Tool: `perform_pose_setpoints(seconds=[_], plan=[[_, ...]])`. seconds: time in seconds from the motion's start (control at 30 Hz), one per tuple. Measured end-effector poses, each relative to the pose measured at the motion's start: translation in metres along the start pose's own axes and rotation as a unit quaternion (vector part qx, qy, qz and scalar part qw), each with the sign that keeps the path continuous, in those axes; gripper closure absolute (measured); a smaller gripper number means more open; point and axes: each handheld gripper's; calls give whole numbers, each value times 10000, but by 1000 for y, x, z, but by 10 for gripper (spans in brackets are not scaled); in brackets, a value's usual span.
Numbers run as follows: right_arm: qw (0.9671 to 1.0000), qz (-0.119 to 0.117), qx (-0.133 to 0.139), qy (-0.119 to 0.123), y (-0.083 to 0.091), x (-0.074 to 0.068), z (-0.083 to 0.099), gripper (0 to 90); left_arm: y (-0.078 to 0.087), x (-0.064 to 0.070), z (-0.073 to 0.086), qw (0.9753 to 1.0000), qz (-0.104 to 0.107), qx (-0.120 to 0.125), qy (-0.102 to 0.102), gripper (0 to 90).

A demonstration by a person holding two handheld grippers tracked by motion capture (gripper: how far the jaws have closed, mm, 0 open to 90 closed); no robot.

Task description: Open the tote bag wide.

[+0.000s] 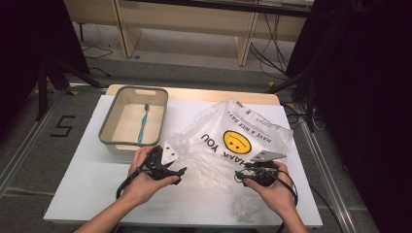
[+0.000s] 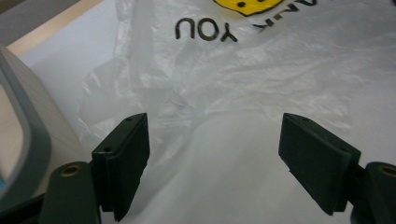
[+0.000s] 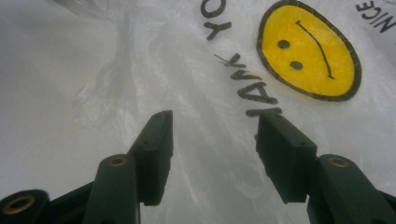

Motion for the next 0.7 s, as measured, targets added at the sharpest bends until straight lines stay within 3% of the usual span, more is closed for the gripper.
perform_pose_setpoints(seconds=[0.17,0.5,0.7], plan=[[10000,-39,79,30,-9,-3,-5,440,8,2,13,9990,417,-1,175,247],[9998,-110,184,42,-13,-5,-6,432,18,8,34,9992,382,50,134,250],[9993,-286,123,192,-21,-10,-9,468,12,22,31,9986,522,14,-49,289]])
Point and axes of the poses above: each handheld gripper's, and its own axes: y roughly backward along the jaws, z roughly out of its underside, x roughly to its right, and after that the axes turned 4 degrees about -z, right-handed
